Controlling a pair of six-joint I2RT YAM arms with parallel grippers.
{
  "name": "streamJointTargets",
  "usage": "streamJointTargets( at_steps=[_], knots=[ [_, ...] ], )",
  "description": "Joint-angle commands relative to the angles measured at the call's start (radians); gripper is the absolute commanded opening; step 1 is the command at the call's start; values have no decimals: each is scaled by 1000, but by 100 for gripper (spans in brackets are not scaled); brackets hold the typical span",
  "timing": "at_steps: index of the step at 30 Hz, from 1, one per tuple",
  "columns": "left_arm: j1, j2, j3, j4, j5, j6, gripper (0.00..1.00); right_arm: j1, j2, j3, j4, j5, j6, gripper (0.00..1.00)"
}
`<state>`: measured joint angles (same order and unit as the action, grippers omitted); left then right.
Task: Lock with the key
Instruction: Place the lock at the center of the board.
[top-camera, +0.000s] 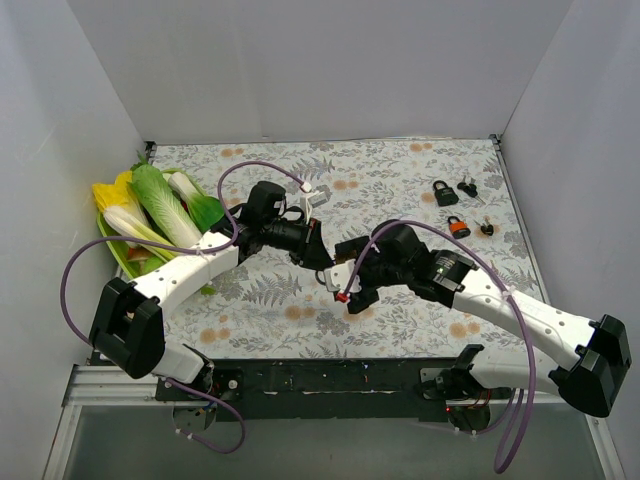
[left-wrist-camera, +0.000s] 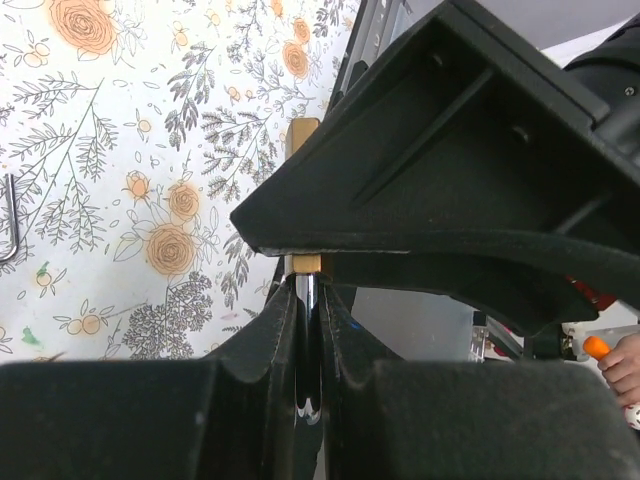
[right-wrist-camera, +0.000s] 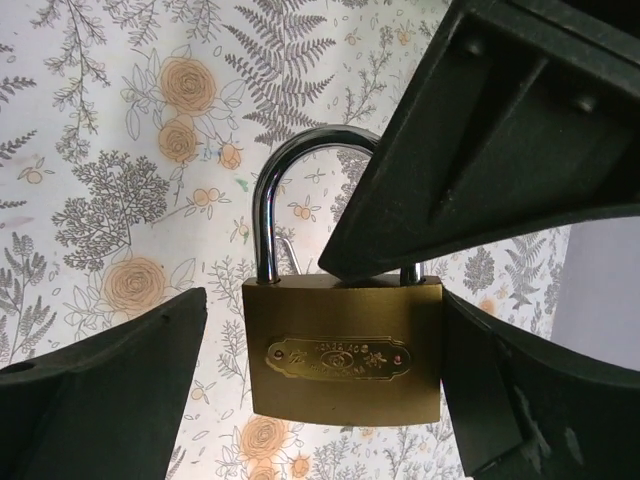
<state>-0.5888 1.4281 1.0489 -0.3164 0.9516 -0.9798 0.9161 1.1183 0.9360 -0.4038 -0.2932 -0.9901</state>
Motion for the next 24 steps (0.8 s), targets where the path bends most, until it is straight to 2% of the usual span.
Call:
streamJointTargets(
  at_steps=[1, 4, 5, 7, 8, 10, 11, 13, 14, 16, 17, 18, 19, 23, 24],
  knots=[
    [-5, -35, 14, 74, 72, -25, 0, 29, 2, -20, 79, 89, -39, 95],
    [-3, -40, 7, 76, 67, -26, 0, 30, -6, -31, 83, 114, -45, 82],
    [-5, -40, 3, 76, 64, -26, 0, 30, -9, -32, 86, 124, -44, 69],
    [-3, -38, 0, 83, 58, -36, 0, 30, -17, -39, 98, 138, -30, 55],
    [-5, -35, 0, 86, 59, -34, 0, 30, -20, -39, 108, 149, -24, 40],
    [-5, -31, 3, 91, 61, -36, 3, 30, -21, -36, 108, 167, 1, 26],
    [-3, -31, 5, 91, 61, -30, 11, 30, -18, -22, 102, 186, 36, 15],
    [1, -37, 3, 96, 56, -33, 33, 15, -8, -6, 48, 198, 71, 4],
    [15, -38, 3, 99, 50, -42, 50, -2, -8, 1, 34, 175, 120, 1],
    [40, -43, -1, 117, 44, -62, 67, -81, -8, 12, -15, 135, 160, 1],
    [67, -47, -12, 135, 39, -85, 84, -115, -6, 17, -33, 99, 185, 1],
    [82, -61, -18, 145, 23, -91, 93, -187, -5, 29, -50, 79, 223, 1],
    [107, -70, -20, 151, 9, -91, 98, -228, -5, 32, -78, 60, 244, 1],
    [139, -110, -18, 134, -106, -60, 98, -465, 12, 47, -183, -41, 341, 1],
    [141, -116, -13, 126, -137, -50, 98, -559, 21, 44, -208, -50, 372, 1]
  ],
)
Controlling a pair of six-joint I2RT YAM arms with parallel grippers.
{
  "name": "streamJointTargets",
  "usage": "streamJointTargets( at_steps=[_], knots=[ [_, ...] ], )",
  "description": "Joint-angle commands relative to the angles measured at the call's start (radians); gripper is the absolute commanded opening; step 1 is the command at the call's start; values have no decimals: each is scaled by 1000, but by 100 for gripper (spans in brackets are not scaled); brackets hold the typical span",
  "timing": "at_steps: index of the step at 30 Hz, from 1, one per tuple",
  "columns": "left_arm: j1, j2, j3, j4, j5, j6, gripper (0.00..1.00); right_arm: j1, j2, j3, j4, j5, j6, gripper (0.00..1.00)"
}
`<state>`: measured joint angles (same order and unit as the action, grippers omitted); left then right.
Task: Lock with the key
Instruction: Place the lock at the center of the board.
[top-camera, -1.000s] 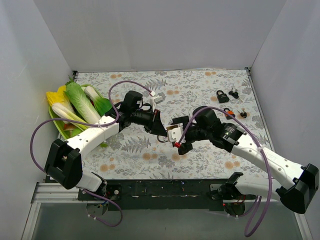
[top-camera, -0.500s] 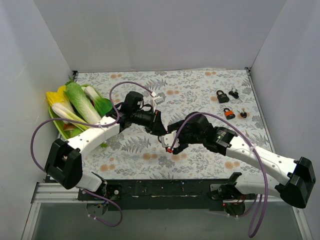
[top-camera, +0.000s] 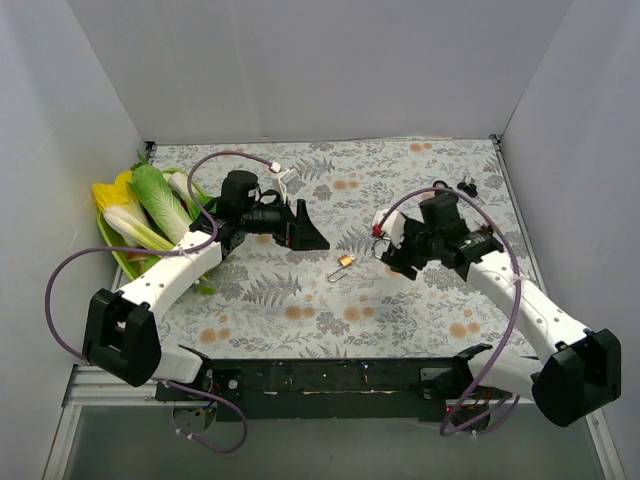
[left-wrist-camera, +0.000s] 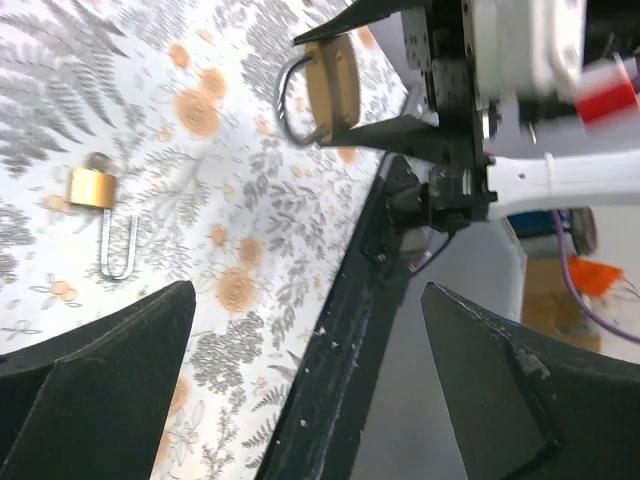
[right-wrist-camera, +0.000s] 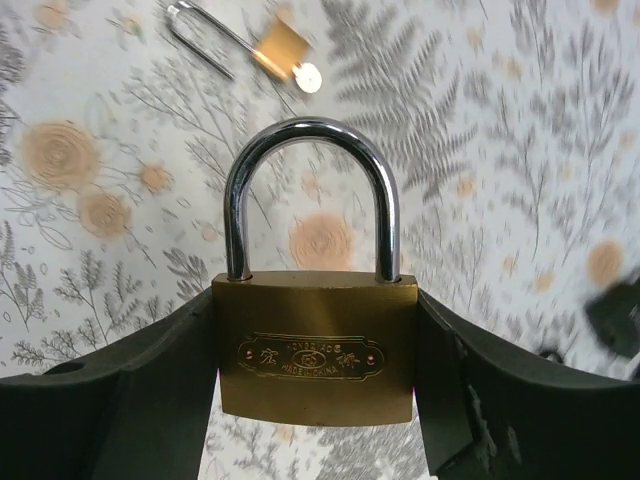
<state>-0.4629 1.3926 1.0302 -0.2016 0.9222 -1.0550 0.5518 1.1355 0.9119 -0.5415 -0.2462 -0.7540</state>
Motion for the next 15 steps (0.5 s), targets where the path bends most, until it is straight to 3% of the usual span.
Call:
streamJointTargets(
  at_steps=[1, 6, 11, 15],
  knots=[
    [17, -87, 8, 2, -171, 36, 98, -248, 9, 62, -98, -105, 148, 1],
    [21, -98, 11, -4, -263, 73, 98, -569, 111, 64, -199, -74, 248, 1],
    [24, -133, -36, 85, -253, 62, 98, -745, 236, 84, -252, -4, 312, 1],
    [24, -121, -33, 85, -240, 65, 98, -799, 322, 84, -200, 22, 341, 1]
  ],
)
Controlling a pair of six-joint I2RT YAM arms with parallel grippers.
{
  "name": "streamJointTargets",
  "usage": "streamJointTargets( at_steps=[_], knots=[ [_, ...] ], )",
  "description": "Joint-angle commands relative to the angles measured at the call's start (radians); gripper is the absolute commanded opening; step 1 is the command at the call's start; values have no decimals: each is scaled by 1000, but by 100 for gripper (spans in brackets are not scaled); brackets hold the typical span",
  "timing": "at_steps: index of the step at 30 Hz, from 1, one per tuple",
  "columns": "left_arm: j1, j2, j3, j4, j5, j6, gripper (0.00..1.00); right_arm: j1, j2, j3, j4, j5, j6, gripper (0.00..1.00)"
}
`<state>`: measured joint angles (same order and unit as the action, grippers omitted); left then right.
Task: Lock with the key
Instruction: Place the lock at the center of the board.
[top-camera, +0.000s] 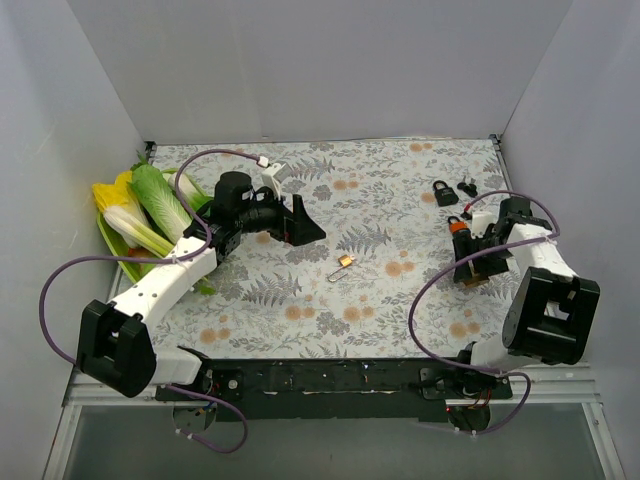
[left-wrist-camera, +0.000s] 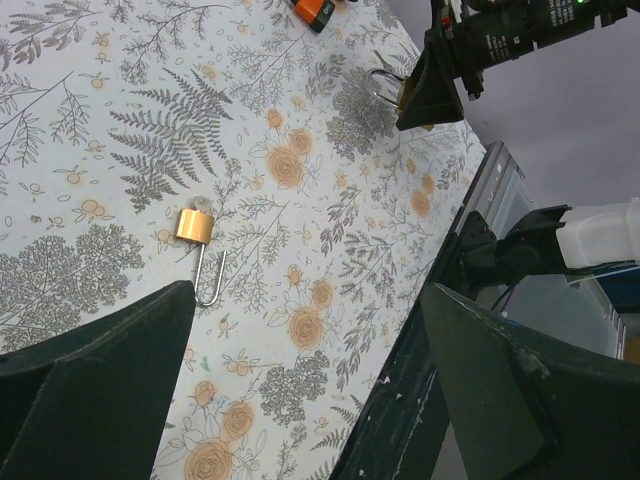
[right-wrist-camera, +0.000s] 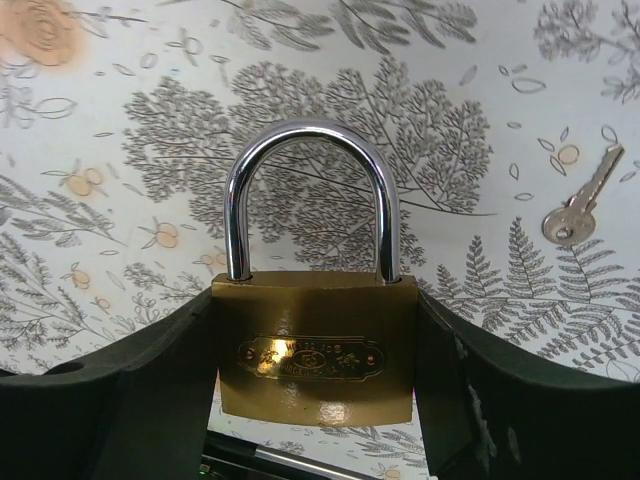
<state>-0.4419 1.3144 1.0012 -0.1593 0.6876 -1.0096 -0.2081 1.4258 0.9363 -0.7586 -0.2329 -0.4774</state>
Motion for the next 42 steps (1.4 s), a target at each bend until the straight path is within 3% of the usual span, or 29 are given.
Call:
streamJointTargets(
  at_steps=[1, 16, 25, 28, 29, 30, 35, 42],
  knots=[
    [3, -43, -4, 43, 1, 25, 98, -43, 41, 56, 36, 29, 72, 1],
    [5, -6, -3, -40, 56, 108, 98, -76, 107, -2, 222, 38, 166, 18],
    [5, 25, 7, -86, -16, 126, 98, -74, 116, -42, 216, 27, 175, 48],
    [5, 42, 14, -114, -36, 132, 98, -74, 111, -59, 217, 32, 180, 64],
    [5, 42, 13, -117, -36, 138, 98, -74, 110, -62, 219, 33, 183, 76],
    [3, 42, 11, -118, -37, 138, 98, -74, 105, -65, 219, 33, 184, 81],
    [5, 51, 11, -129, -45, 157, 98, -74, 96, -48, 199, 18, 207, 91],
    [-6, 97, 19, -195, -43, 267, 98, -73, 33, 13, 148, -43, 183, 94]
  ],
)
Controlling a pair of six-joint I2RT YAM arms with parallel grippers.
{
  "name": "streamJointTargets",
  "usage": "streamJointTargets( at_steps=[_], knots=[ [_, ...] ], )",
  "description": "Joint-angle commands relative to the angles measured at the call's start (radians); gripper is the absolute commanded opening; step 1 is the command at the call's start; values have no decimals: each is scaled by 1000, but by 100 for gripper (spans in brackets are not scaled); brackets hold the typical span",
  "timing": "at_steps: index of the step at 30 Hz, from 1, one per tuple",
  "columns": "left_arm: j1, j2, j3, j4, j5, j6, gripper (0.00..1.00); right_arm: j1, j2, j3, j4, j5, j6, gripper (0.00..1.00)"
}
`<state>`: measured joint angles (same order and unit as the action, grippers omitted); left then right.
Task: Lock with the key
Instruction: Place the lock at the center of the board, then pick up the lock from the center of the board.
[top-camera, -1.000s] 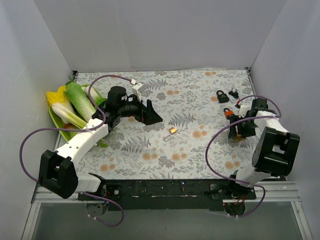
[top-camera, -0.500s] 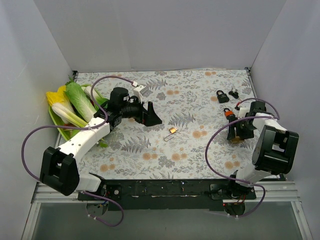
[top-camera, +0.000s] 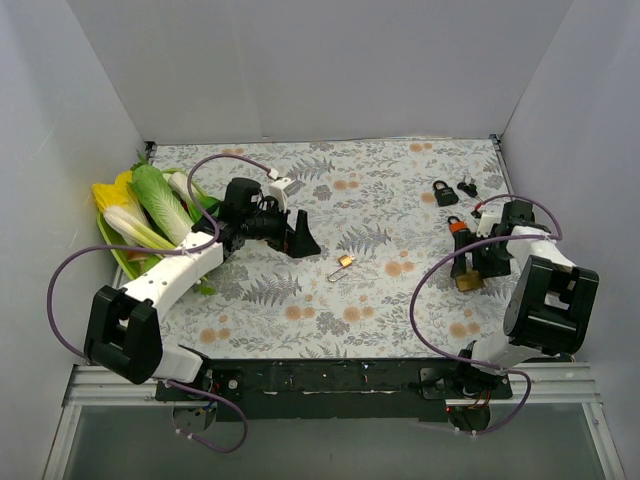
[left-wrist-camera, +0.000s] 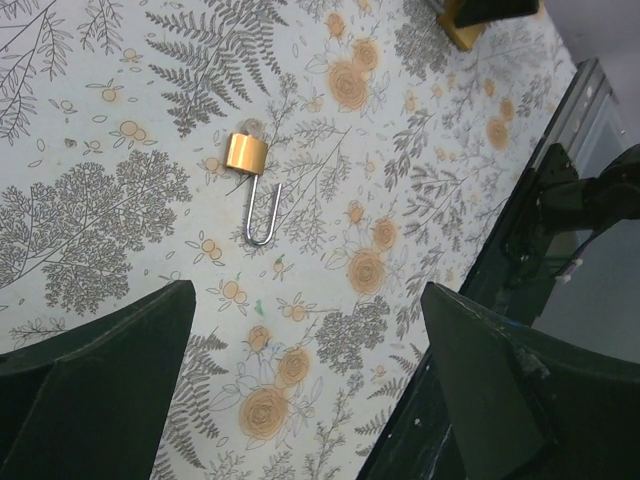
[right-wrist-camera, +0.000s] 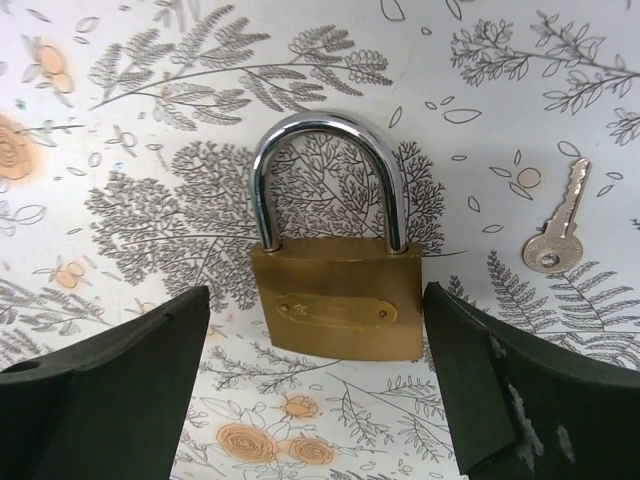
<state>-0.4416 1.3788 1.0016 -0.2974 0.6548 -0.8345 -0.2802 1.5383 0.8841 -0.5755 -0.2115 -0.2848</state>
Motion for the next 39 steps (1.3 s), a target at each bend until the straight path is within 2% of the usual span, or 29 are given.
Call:
streamJointTargets(
  at_steps=[1, 5, 8, 11, 15, 17, 21, 26, 31, 39],
  knots=[
    [-25, 48, 14, -66, -20, 130, 98, 1, -93, 73, -38, -86, -20, 94],
    [-129, 109, -14, -45, -139, 201, 98, 9, -142, 139, -52, -141, -66, 96],
    [-209, 184, 11, -13, -234, 232, 94, 10, -161, 174, -70, -196, -93, 96],
    [-253, 273, 54, 0, -305, 245, 86, 12, -190, 213, -75, -248, -122, 97],
    [-292, 365, 120, 40, -421, 262, 69, 12, -222, 240, -87, -321, -180, 98],
    [-299, 416, 143, 52, -472, 259, 65, 12, -247, 239, -81, -354, -203, 98],
    [-318, 448, 167, 86, -511, 273, 62, 12, -303, 210, -29, -390, -199, 98],
    [-330, 467, 157, 135, -530, 285, 60, 12, -374, 128, 97, -309, -126, 98],
    [-353, 485, 132, 218, -538, 311, 57, 10, -368, 147, 14, -437, -232, 98],
    [-355, 517, 115, 241, -552, 324, 51, 12, -377, 177, -52, -525, -335, 98]
  ],
)
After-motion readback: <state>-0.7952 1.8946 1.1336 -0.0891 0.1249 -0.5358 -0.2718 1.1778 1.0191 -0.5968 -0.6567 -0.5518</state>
